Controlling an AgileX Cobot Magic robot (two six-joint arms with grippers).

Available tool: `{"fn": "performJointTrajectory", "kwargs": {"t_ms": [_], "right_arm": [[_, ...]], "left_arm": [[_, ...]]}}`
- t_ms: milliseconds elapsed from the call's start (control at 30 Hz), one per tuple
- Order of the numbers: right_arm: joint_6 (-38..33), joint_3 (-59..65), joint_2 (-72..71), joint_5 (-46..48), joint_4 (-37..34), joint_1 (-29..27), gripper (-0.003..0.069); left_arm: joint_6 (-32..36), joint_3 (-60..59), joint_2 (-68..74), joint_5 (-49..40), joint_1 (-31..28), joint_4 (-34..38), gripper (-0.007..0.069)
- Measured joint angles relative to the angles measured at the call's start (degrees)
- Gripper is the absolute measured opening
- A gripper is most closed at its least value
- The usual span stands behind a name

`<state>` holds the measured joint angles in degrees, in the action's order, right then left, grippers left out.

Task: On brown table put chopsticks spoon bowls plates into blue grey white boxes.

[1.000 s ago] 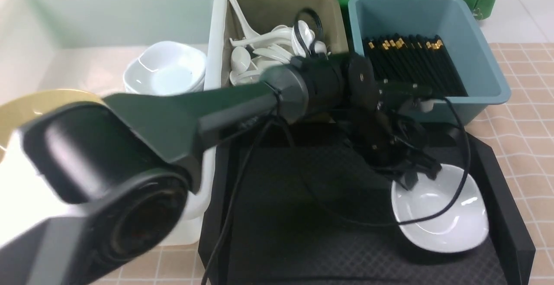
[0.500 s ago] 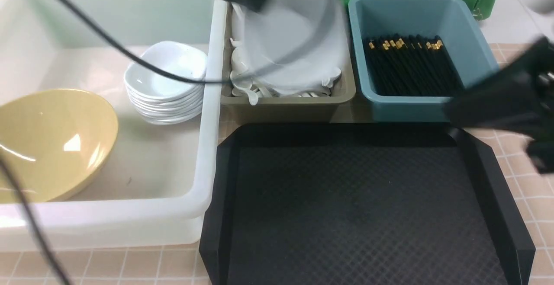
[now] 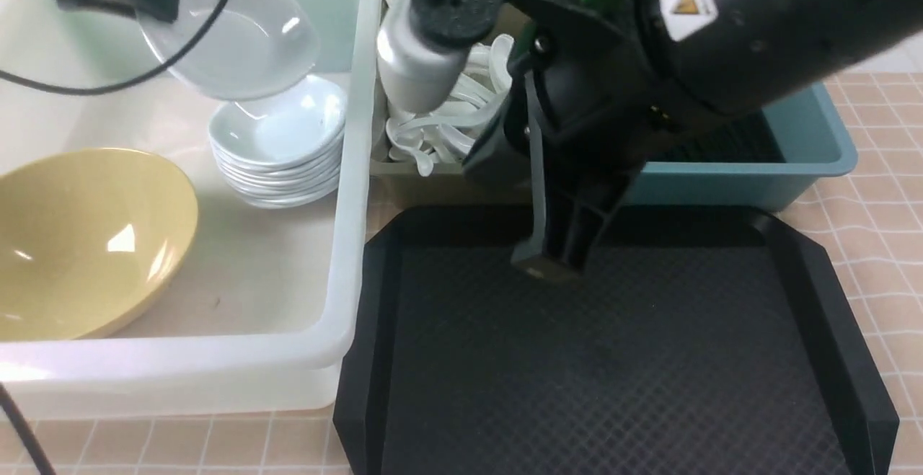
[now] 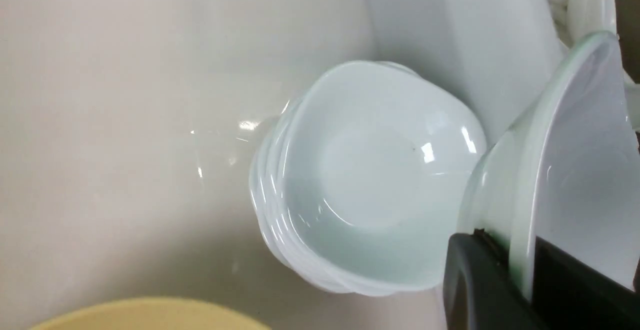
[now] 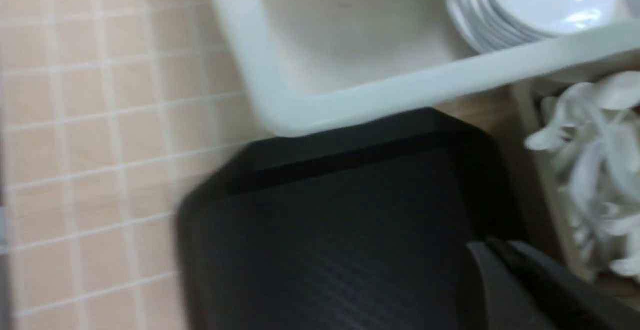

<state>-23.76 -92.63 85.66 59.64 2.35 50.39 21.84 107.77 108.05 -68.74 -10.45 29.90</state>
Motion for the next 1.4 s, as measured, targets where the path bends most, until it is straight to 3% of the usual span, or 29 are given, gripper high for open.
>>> {"fn": "performJointTrajectory", "kwargs": {"t_ms": [200,467,600,767,800,933,1033,1167,1333,1400], "right_arm": [[0.8,-0.9,1.1,-3.0,5.4,-1.9,0.0048],[1.7,-0.9,1.1,-3.2,5.8,-5.6,0.0048],[1.7,-0.9,1.1,-3.2,5.8,-6.3,0.0048],[2.1,-0.9,1.1,-3.2,5.9,-6.3,0.0048],[2.1,-0.9,1.1,-3.2,5.9,-6.3,0.0048],[2.3,-0.9,1.0,-2.6,6.2,-6.3,0.0048],[2.6,-0.9,0.2,-1.3,7.6,-6.3,0.0048],[5.5,-0.9,-2.2,0.0,9.8,-6.3,0.0048],[8.4,-0.9,-6.9,6.1,10.8,-6.3,0.0048],[9.1,0.3,-9.2,9.3,11.0,-6.3,0.0048]], "left_arm": [[6.4,0.0,8.9,3.0,0.5,3.1,0.0006],[8.7,0.0,12.0,8.2,0.5,4.0,0.0011],[10.6,0.0,12.0,9.5,0.5,4.2,0.0059],[11.8,0.0,12.0,8.7,0.6,3.0,0.0293],[11.8,0.0,12.0,8.7,0.6,2.9,0.0302],[11.8,0.5,11.5,6.8,0.6,-0.6,0.0475],[11.3,2.7,10.1,4.4,0.6,-3.1,0.0514],[6.6,8.3,6.3,-0.9,0.6,-6.7,0.0486],[-0.4,10.3,-4.7,-2.3,1.3,-13.2,0.03],[-0.6,7.9,-11.3,-2.5,2.4,-15.5,0.0175]]}}
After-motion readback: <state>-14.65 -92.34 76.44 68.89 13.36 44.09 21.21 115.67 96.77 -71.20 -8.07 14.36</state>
